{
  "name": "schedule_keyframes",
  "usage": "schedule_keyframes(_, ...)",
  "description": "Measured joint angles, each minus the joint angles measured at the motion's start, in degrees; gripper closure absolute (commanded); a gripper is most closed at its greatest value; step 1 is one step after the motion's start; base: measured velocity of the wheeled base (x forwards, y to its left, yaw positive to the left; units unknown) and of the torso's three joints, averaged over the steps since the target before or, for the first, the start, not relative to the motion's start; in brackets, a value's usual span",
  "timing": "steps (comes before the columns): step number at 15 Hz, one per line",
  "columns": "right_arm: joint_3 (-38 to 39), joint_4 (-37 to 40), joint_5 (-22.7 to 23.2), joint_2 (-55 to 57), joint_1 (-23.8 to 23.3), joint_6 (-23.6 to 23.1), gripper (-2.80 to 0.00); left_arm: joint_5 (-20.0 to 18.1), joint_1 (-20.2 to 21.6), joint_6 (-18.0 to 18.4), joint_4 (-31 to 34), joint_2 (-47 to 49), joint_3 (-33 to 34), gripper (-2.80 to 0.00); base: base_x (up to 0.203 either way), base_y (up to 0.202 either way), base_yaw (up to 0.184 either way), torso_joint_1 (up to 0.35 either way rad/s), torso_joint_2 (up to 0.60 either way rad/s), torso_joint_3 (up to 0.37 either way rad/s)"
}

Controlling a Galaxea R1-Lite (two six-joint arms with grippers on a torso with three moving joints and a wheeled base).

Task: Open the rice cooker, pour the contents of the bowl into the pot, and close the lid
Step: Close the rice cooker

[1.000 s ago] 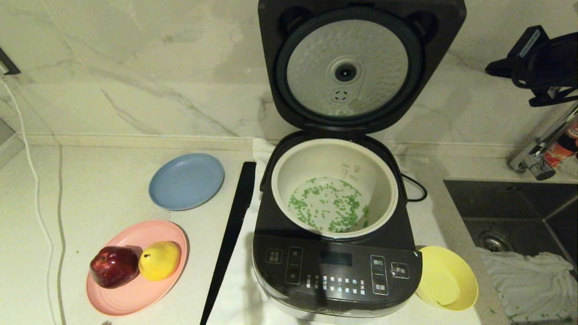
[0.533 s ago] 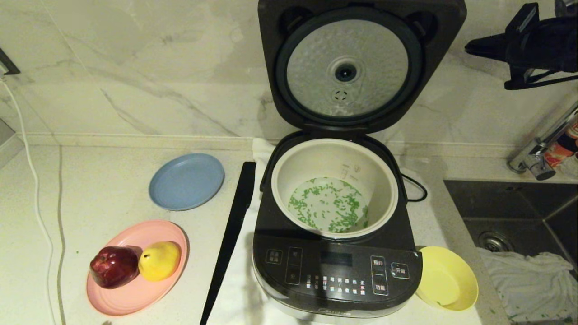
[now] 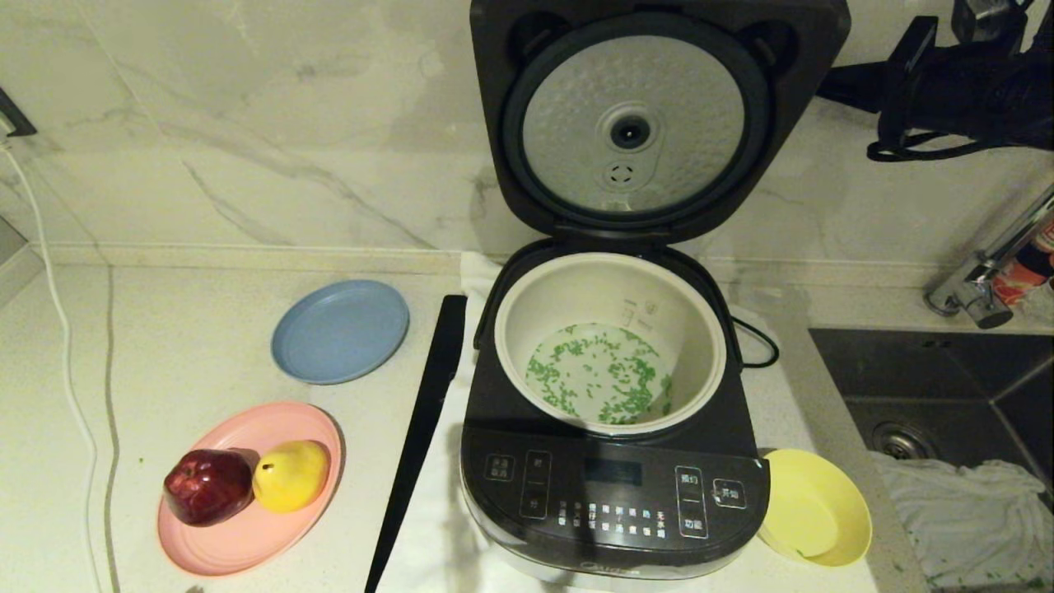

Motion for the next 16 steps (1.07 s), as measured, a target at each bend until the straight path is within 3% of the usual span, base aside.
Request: schedule_keyframes(16, 0.06, -0.93, 1.15, 1.78, 4.84, -0.1, 0.0, -0.01, 0.0, 0.03, 0.0, 0.02, 0.0, 0.0, 0.0, 0.0, 0.0, 0.0, 0.0, 0.0)
